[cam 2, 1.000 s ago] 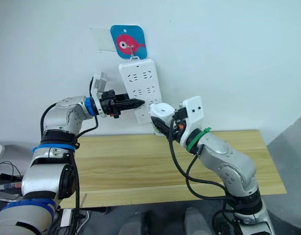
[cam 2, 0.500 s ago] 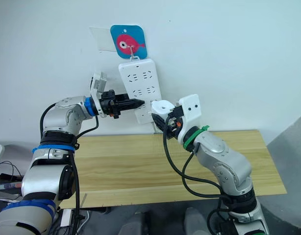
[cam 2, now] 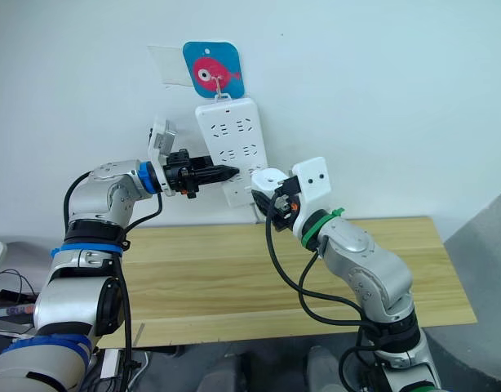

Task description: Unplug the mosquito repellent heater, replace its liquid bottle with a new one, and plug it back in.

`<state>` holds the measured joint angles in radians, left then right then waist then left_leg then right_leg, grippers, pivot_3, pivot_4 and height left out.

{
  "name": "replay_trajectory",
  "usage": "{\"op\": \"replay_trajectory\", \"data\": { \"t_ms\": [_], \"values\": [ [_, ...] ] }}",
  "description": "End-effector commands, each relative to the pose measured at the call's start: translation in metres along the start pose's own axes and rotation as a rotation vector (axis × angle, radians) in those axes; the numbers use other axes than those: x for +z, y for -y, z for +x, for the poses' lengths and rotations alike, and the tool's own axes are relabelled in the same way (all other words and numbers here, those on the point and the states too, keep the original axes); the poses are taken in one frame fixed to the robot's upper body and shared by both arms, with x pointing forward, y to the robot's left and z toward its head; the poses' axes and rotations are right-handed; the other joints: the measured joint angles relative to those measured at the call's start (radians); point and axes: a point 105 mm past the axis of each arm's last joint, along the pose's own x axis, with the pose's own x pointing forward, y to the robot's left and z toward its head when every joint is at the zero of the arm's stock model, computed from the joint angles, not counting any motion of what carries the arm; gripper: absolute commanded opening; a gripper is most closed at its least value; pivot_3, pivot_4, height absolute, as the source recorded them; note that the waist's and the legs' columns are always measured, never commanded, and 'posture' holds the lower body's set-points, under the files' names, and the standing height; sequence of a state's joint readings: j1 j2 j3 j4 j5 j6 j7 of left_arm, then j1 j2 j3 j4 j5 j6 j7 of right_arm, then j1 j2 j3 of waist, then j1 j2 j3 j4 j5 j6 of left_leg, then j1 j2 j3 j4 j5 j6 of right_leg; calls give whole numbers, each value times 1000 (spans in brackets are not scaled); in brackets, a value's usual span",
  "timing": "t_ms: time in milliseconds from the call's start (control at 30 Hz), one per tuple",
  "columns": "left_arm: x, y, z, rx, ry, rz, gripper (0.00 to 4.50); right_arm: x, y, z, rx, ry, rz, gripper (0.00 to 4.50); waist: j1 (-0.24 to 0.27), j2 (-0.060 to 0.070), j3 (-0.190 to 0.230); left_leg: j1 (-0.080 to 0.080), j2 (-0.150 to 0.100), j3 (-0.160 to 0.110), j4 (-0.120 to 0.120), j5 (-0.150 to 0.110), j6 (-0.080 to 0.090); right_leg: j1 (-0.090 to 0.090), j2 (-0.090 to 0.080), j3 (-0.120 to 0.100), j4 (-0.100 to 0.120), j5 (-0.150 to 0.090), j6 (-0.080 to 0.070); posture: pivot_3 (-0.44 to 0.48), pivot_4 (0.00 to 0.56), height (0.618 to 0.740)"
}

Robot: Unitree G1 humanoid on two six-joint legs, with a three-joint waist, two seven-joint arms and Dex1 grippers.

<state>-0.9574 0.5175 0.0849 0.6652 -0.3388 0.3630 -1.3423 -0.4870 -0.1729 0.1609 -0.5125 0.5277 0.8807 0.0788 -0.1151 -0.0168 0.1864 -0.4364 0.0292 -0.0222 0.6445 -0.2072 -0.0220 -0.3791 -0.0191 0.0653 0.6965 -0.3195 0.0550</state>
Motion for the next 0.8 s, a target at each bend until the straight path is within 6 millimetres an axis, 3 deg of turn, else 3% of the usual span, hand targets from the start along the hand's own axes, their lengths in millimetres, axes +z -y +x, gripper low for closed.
{"op": "replay_trajectory", "data": {
  "t_ms": [33,800],
  "values": [
    [5,7,3,-41,1,44,1328,15,-7,1,24,58,-13,3000,0,0,0,0,0,0,0,0,0,0,0,0,0,0,0,-136,163,740],
    [6,12,8,-32,46,10,1328,12,-10,15,-28,65,-41,3000,-1,0,0,0,0,0,0,0,0,-1,0,0,0,0,0,-132,174,740]
  ]
}}
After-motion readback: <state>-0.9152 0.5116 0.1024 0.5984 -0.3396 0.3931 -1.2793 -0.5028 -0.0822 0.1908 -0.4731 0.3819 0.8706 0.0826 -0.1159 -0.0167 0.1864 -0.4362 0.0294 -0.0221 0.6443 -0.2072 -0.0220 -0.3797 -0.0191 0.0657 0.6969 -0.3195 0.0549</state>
